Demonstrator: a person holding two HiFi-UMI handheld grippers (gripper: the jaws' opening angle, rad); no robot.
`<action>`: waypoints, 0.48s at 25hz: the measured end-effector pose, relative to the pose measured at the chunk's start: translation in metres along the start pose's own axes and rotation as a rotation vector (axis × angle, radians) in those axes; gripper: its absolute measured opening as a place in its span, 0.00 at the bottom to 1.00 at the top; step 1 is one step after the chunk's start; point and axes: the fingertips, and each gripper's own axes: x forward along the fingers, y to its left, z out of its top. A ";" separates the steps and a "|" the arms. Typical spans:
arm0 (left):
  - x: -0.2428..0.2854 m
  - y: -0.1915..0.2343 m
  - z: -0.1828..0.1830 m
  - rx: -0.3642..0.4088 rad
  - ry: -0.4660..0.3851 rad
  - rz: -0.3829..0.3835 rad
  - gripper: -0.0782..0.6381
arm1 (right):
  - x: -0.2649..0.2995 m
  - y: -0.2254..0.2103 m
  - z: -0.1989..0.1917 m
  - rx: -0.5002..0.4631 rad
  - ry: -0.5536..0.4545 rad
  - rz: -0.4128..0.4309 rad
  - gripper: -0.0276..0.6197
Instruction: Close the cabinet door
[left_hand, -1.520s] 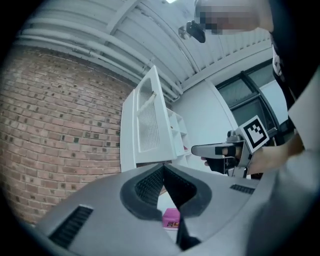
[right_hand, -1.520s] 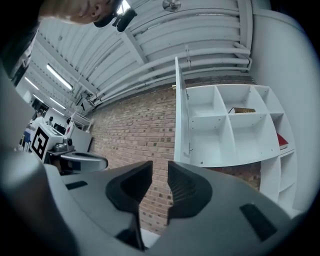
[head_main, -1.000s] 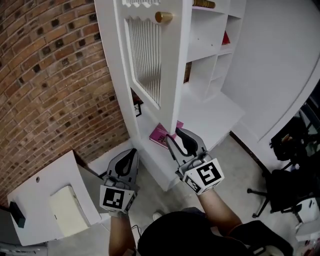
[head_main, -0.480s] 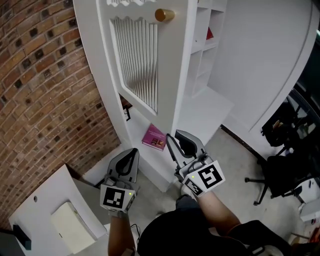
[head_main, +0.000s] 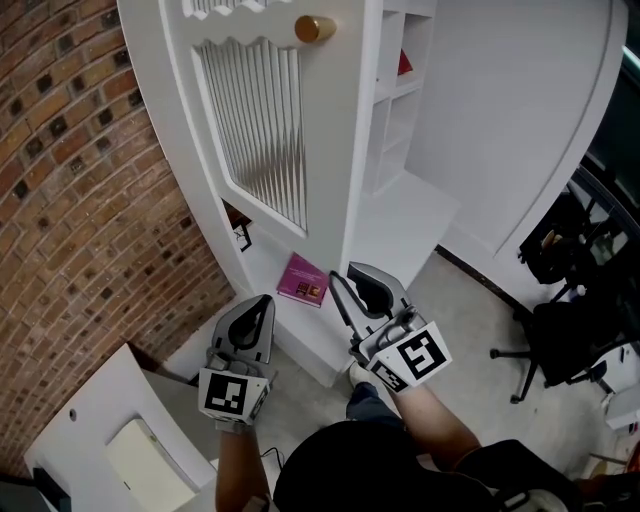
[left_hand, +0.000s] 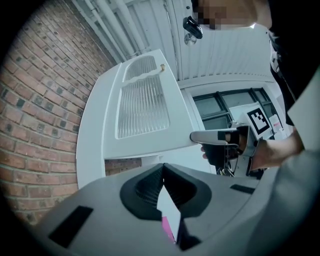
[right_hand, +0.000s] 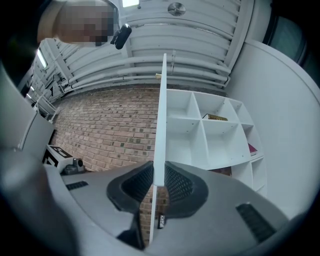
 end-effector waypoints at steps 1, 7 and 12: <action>0.003 0.001 0.000 0.000 0.003 -0.003 0.12 | 0.000 -0.003 -0.001 0.001 -0.002 -0.003 0.16; 0.021 0.002 -0.005 0.009 0.014 -0.017 0.12 | 0.001 -0.025 -0.002 0.000 -0.018 -0.012 0.17; 0.039 0.005 -0.009 0.016 0.018 -0.026 0.12 | 0.004 -0.045 -0.004 -0.010 -0.025 -0.026 0.18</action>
